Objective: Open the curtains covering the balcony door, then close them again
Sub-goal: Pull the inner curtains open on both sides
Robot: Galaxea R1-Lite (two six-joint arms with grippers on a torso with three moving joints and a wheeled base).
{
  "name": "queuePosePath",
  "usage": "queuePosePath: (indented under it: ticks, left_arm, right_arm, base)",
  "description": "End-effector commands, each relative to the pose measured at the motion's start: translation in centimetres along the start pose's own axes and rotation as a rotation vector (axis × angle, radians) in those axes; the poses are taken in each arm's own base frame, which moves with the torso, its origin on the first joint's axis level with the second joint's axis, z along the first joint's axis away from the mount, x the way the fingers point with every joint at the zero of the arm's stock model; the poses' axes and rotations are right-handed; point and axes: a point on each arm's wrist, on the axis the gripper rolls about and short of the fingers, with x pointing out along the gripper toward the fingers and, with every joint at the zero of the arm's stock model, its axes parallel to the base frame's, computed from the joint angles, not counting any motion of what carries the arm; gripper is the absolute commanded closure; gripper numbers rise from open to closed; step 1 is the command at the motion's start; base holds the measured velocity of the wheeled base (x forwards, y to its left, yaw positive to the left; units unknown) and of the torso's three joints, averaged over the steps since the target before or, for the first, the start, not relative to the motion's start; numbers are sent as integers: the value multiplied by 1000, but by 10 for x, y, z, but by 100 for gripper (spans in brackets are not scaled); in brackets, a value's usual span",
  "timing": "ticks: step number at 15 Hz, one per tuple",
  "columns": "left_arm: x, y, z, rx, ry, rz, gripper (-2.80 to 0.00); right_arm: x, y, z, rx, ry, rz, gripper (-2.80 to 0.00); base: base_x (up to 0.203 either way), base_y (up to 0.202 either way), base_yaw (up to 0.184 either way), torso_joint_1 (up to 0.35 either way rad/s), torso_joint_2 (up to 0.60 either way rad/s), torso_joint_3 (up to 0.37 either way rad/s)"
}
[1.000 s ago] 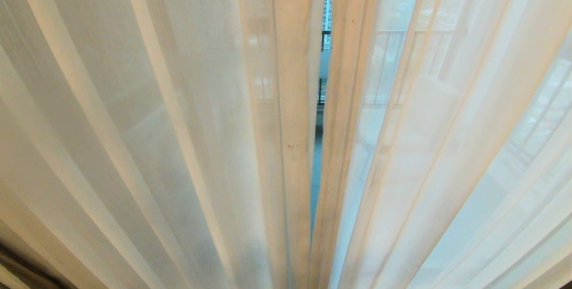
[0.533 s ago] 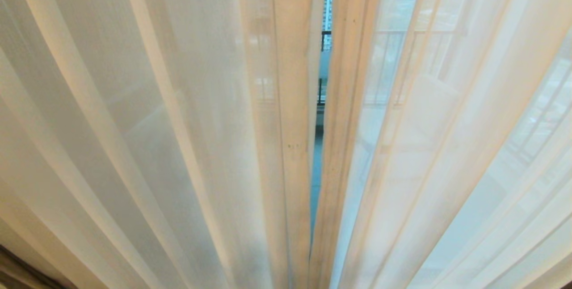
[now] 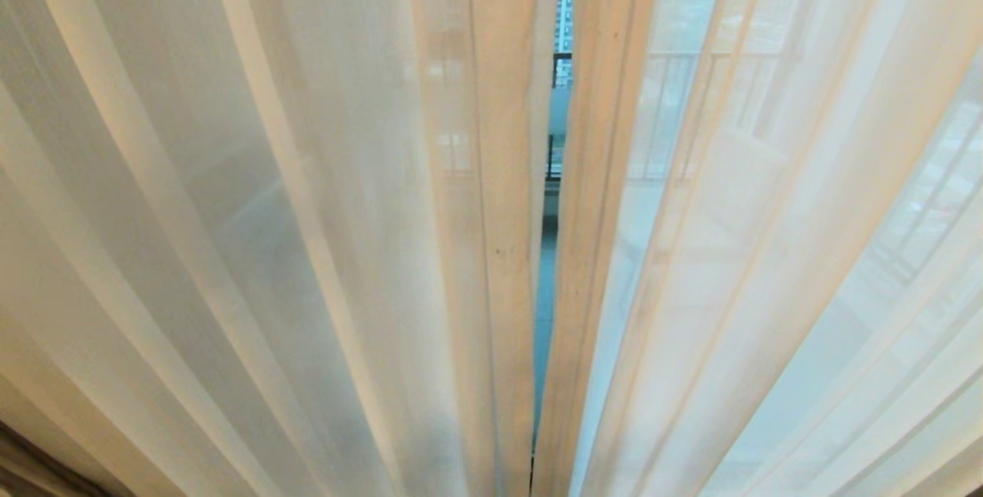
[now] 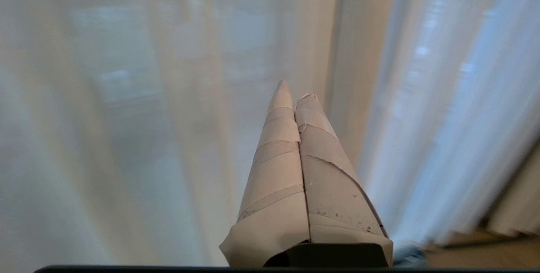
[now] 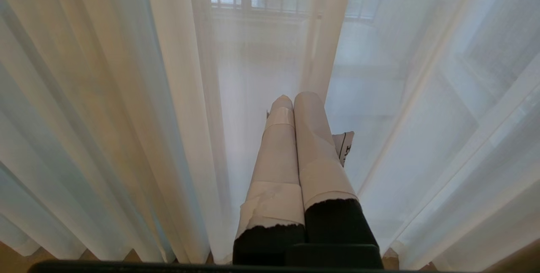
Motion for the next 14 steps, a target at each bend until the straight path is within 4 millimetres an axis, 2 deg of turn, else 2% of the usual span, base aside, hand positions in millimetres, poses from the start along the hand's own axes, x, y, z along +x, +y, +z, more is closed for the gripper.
queuePosePath:
  ticks: [1, 7, 10, 14]
  left_arm:
    - [38, 7, 8, -46, 79, -89, 0]
    - [66, -7, 15, -83, 125, -342, 0]
    - [86, -10, 21, -87, 140, -365, 0]
    - [102, -20, 21, -93, 171, -431, 0]
  right_arm:
    - [0, 0, 0, -1, 2, 1, 0]
    - [0, 0, 0, -1, 2, 1, 0]
    - [0, 0, 0, -1, 2, 1, 0]
    - [0, 0, 0, -1, 1, 1, 0]
  base:
    - [0, 0, 0, 0, 0, 0]
    - [0, 0, 0, 0, 0, 0]
    - [0, 0, 0, 0, 0, 0]
    - [0, 0, 0, 0, 0, 0]
